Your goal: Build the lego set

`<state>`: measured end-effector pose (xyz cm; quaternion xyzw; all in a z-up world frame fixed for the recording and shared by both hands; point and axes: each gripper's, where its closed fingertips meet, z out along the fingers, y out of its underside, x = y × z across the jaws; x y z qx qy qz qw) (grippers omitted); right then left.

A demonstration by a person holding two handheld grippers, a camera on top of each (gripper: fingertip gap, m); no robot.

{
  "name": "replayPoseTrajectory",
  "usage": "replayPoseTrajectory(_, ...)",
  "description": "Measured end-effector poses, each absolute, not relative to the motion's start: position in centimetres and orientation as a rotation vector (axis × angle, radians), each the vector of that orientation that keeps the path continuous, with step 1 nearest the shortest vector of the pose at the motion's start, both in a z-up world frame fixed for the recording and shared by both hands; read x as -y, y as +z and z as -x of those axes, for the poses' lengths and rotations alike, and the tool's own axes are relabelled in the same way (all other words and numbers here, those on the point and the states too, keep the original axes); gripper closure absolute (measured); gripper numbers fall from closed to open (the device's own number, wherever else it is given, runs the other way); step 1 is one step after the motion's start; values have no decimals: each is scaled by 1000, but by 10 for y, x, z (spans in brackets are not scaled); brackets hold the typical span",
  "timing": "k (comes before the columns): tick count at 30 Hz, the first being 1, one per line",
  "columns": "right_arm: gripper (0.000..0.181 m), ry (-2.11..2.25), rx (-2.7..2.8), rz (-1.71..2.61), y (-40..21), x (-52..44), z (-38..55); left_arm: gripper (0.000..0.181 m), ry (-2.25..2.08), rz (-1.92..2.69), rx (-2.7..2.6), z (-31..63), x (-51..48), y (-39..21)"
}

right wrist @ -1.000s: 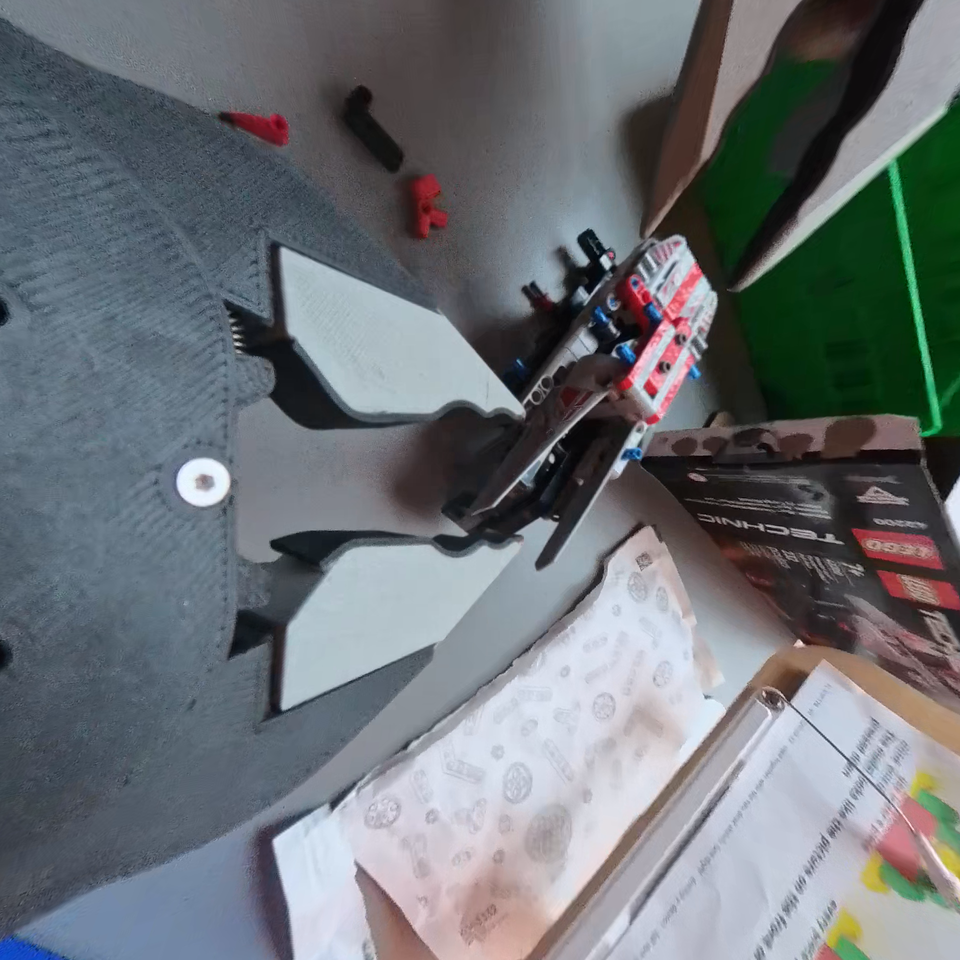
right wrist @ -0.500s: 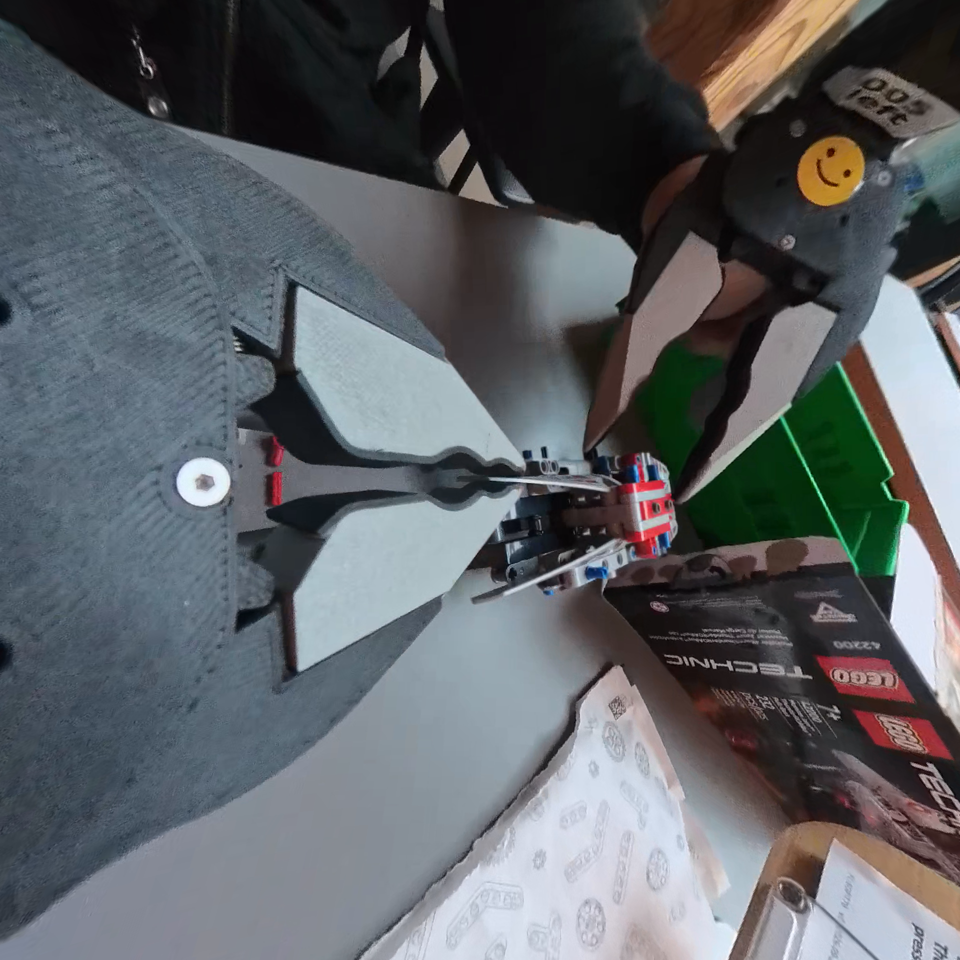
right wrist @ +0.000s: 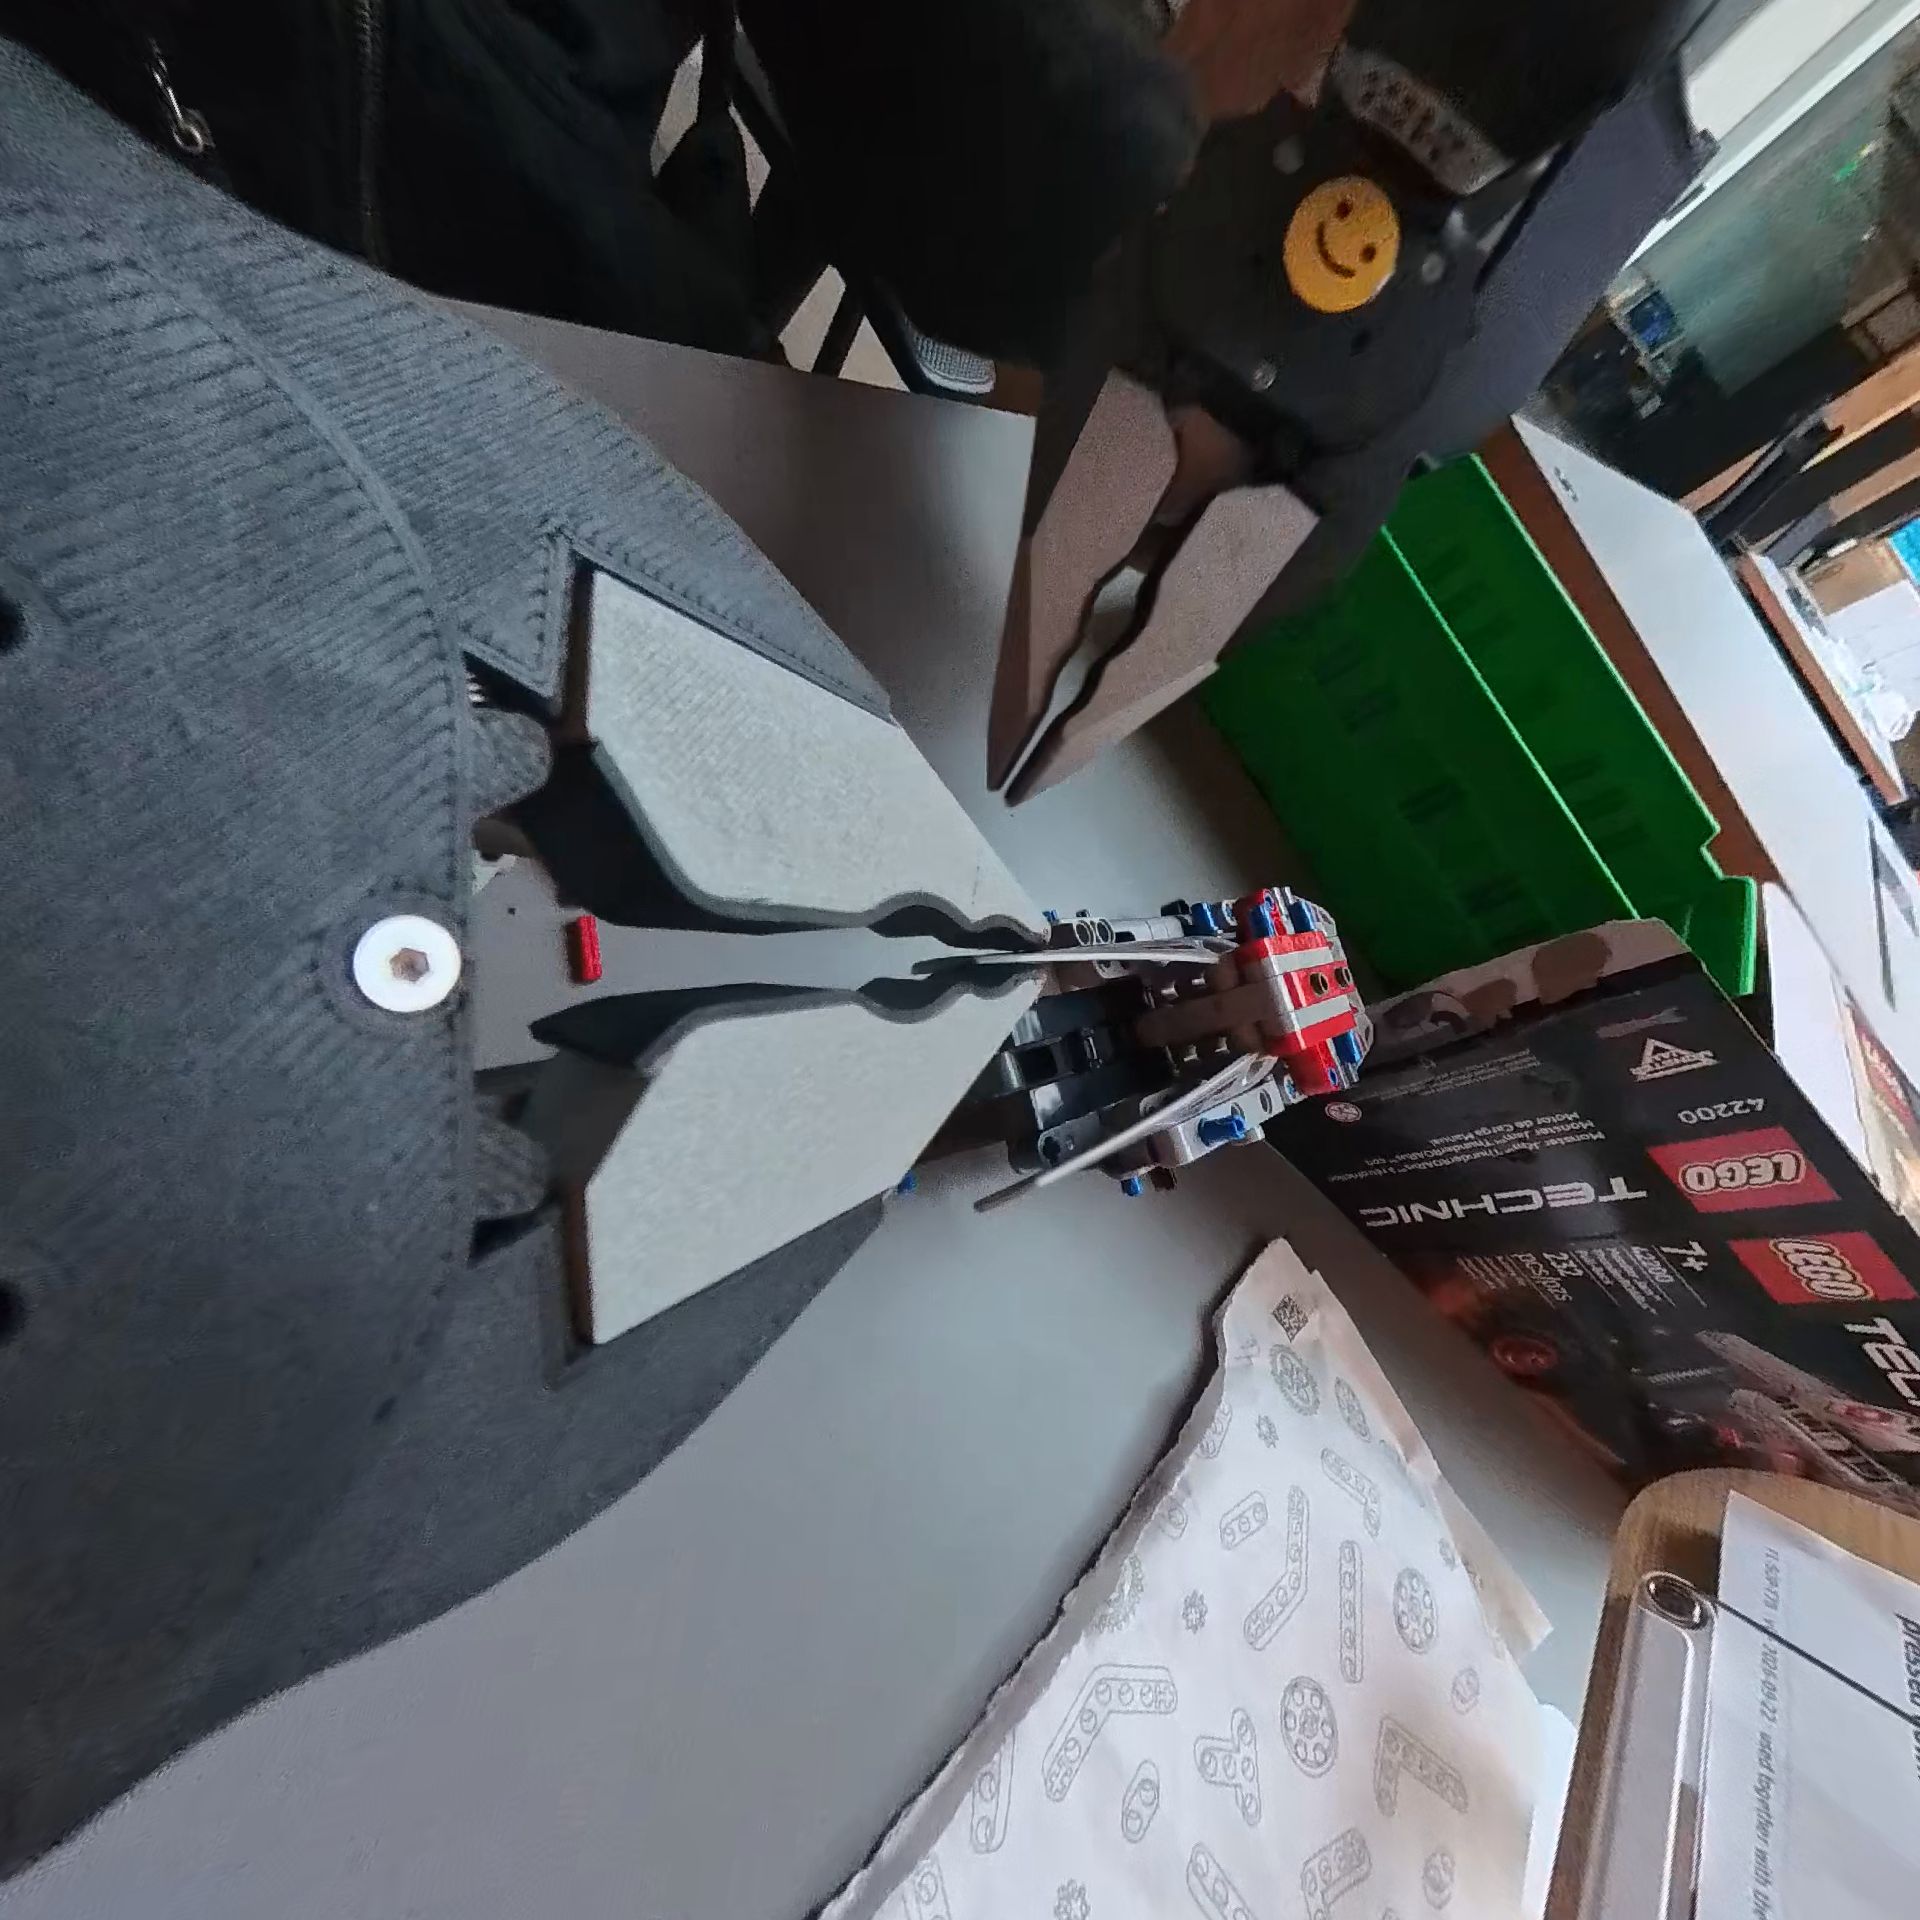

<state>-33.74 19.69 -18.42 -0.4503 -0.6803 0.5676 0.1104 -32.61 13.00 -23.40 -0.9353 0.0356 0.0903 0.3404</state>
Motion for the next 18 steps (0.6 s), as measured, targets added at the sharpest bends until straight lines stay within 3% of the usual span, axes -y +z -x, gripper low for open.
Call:
replayPoseTrajectory(11,181,1629,2027,1334,-189,-198,336,181,80,2469,-135,295,-160,-267)
replayPoseTrajectory(15,181,1607,2030,1351,-191,-201,336,181,-15,2422,-179,273,-163,-259)
replayPoseTrajectory(18,181,1580,2043,1369,-196,-206,335,178,198,2339,-73,307,-161,-233)
